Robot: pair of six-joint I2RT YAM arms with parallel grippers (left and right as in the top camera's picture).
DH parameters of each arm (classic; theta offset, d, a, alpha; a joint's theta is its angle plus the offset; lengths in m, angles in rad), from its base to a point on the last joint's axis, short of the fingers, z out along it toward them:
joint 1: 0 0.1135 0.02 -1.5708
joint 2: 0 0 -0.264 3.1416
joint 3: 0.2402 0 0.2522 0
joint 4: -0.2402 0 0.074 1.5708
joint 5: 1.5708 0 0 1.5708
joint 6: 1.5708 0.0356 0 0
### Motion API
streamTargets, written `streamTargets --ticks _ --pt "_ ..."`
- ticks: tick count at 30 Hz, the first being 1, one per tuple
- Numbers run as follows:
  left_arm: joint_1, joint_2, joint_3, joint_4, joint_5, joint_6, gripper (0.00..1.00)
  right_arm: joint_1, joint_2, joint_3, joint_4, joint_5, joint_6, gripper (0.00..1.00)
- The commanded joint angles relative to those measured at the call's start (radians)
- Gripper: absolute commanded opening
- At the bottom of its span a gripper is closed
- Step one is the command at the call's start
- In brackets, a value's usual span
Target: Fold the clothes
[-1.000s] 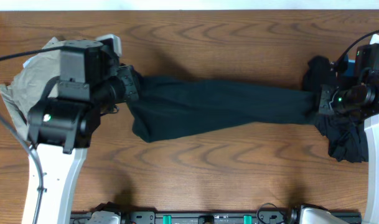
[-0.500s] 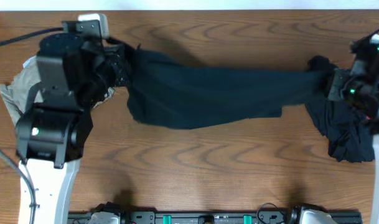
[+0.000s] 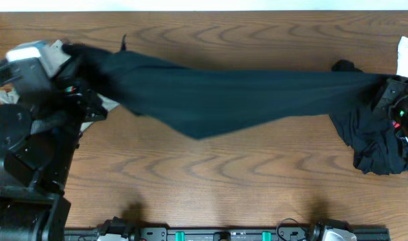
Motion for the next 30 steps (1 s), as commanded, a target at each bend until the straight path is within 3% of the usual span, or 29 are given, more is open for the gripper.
streamTargets --ticks 1,8,18,21,26,30 --pt "0.013 0.026 0.018 -0.078 -0.155 -0.072 0.07 -0.028 0.027 0.012 -0.015 0.133 0.089 0.01" --pt "0.014 0.132 0.018 -0.303 -0.112 -0.136 0.06 -0.035 0.078 0.012 -0.053 0.129 0.089 0.01" --pt "0.013 0.245 0.018 -0.286 0.012 -0.135 0.06 -0.035 0.088 0.012 -0.067 0.129 0.088 0.02" --pt "0.014 0.256 0.018 -0.185 0.029 -0.105 0.06 -0.035 0.089 0.012 -0.059 0.126 0.089 0.01" --pt "0.014 0.26 0.018 0.177 0.035 -0.049 0.06 -0.035 0.09 0.012 0.016 0.069 0.057 0.01" --pt "0.016 0.263 0.018 0.368 0.148 -0.023 0.06 -0.035 0.09 0.012 0.108 0.06 0.033 0.01"
